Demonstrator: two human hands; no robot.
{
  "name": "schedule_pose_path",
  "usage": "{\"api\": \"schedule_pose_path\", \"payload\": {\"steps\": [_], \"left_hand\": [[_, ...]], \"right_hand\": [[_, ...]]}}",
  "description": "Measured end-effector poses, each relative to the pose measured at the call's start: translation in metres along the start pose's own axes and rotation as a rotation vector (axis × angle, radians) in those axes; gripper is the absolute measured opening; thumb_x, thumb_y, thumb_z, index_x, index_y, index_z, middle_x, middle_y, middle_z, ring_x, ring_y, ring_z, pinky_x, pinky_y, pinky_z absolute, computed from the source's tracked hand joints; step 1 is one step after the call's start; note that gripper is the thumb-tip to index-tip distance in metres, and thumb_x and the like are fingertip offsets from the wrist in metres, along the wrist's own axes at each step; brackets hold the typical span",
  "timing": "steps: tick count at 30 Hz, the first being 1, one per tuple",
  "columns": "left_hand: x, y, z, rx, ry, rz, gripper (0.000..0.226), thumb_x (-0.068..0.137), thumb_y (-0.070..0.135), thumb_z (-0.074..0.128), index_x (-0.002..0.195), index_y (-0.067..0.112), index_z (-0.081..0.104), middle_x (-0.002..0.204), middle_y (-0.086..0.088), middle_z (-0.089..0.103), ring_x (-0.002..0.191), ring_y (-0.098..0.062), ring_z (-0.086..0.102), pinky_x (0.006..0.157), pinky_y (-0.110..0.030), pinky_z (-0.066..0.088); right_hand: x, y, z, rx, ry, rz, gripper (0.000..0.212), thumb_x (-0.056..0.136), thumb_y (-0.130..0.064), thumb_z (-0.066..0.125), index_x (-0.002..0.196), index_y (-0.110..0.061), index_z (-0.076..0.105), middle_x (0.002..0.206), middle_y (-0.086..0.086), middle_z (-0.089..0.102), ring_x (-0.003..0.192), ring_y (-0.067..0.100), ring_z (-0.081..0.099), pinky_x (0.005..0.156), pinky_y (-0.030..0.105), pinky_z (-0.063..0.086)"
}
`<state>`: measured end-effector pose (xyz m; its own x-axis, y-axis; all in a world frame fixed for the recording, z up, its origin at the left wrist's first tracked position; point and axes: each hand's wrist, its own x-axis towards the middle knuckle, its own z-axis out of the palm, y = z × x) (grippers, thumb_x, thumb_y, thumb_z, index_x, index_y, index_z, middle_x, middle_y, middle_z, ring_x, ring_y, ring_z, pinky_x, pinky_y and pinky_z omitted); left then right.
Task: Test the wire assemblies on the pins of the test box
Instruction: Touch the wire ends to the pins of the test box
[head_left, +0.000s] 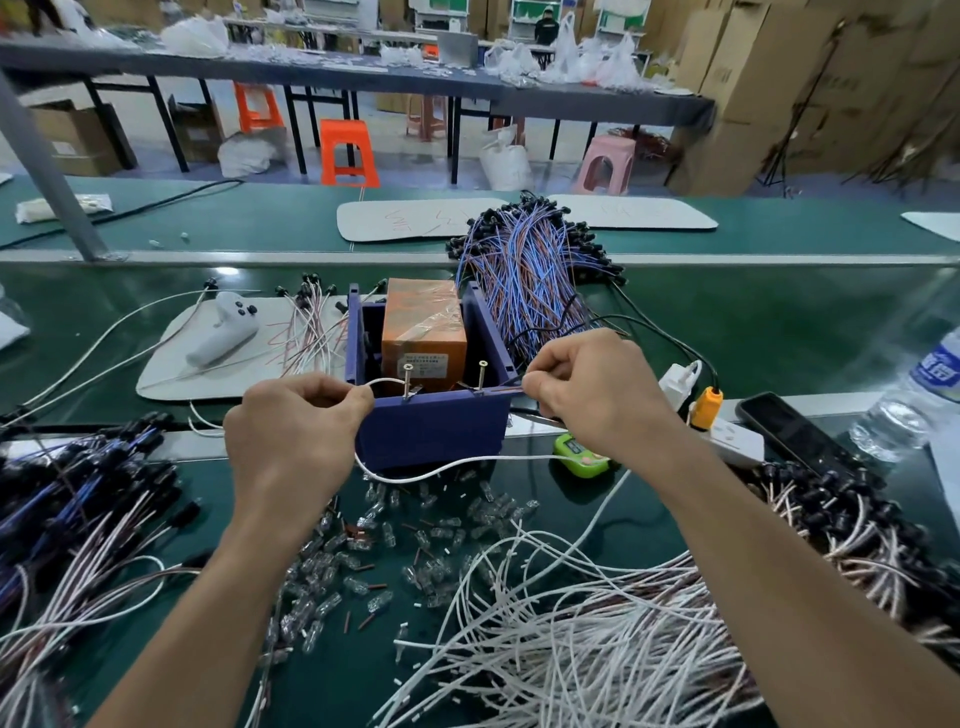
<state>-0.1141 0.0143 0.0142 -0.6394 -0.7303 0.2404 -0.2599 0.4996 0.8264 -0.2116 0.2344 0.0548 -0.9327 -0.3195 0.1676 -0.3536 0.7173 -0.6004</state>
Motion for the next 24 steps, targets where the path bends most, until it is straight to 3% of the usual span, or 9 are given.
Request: {"api": "schedule_pose_path", "payload": {"steps": [3,6,10,12,16,18,21,24], "left_hand": [[0.000,0.001,0.000,-0.006,0.003,-0.003,0.030,0.081,0.038,0.085,0.057,0.038,0.066,0.053,0.020,0.065,0.058,-0.008,0.066,0.056,-0.028,0.055],[0.000,0.001,-0.001,-0.007,0.001,-0.014,0.029,0.081,0.038,0.084,0.058,0.037,0.067,0.053,0.022,0.065,0.057,-0.004,0.065,0.053,-0.024,0.052],[-0.001,0.002,-0.002,-0.009,-0.002,-0.028,0.027,0.081,0.039,0.083,0.059,0.036,0.069,0.057,0.031,0.063,0.053,-0.001,0.063,0.044,-0.013,0.040],[-0.001,0.001,-0.002,-0.013,-0.008,-0.026,0.026,0.081,0.039,0.083,0.059,0.035,0.070,0.057,0.031,0.064,0.055,0.002,0.064,0.043,-0.009,0.038],[-0.004,-0.004,-0.010,-0.124,-0.047,-0.084,0.016,0.079,0.040,0.084,0.067,0.037,0.076,0.056,0.018,0.068,0.045,-0.005,0.060,0.053,-0.028,0.054],[-0.006,-0.007,-0.013,-0.271,-0.017,-0.172,0.015,0.080,0.035,0.085,0.069,0.040,0.077,0.057,0.011,0.070,0.046,-0.009,0.055,0.055,-0.029,0.051],[-0.011,-0.012,-0.018,-0.558,-0.007,-0.320,0.016,0.088,0.020,0.079,0.073,0.021,0.076,0.062,0.005,0.068,0.061,-0.014,0.053,0.059,-0.029,0.044],[-0.014,-0.021,-0.028,-0.691,-0.019,-0.439,0.005,0.096,0.019,0.070,0.092,0.017,0.071,0.060,0.011,0.060,0.052,-0.003,0.048,0.050,-0.017,0.041]], "right_hand": [[0.006,0.001,0.006,-0.004,0.015,0.012,0.019,0.088,-0.026,0.075,0.069,-0.025,0.074,0.056,-0.014,0.069,0.052,-0.001,0.063,0.055,0.013,0.046],[0.010,0.001,0.009,-0.026,0.044,0.036,0.018,0.089,-0.027,0.076,0.072,-0.023,0.076,0.058,-0.009,0.071,0.051,0.001,0.062,0.057,0.018,0.049],[0.005,0.004,0.004,0.038,0.002,0.076,0.019,0.091,-0.023,0.075,0.072,-0.022,0.075,0.058,-0.008,0.072,0.044,-0.004,0.061,0.045,0.007,0.040],[-0.001,0.005,-0.004,0.057,-0.043,0.070,0.019,0.090,-0.024,0.075,0.071,-0.023,0.075,0.058,-0.010,0.072,0.051,-0.001,0.066,0.050,0.010,0.046],[-0.017,0.004,-0.021,-0.001,-0.210,-0.018,0.020,0.087,-0.025,0.076,0.066,-0.025,0.073,0.056,-0.010,0.070,0.047,-0.002,0.058,0.052,0.007,0.039],[-0.024,0.004,-0.024,-0.013,-0.266,-0.040,0.021,0.086,-0.026,0.076,0.066,-0.027,0.071,0.056,-0.008,0.069,0.045,-0.001,0.055,0.050,0.010,0.041],[-0.037,0.002,-0.012,0.005,-0.381,-0.024,0.015,0.087,-0.026,0.073,0.072,-0.027,0.072,0.065,-0.008,0.073,0.056,0.008,0.064,0.060,0.029,0.055],[-0.057,0.001,0.020,0.063,-0.437,-0.028,0.017,0.092,-0.022,0.066,0.076,-0.024,0.068,0.075,-0.005,0.073,0.071,0.018,0.066,0.072,0.039,0.057]]}}
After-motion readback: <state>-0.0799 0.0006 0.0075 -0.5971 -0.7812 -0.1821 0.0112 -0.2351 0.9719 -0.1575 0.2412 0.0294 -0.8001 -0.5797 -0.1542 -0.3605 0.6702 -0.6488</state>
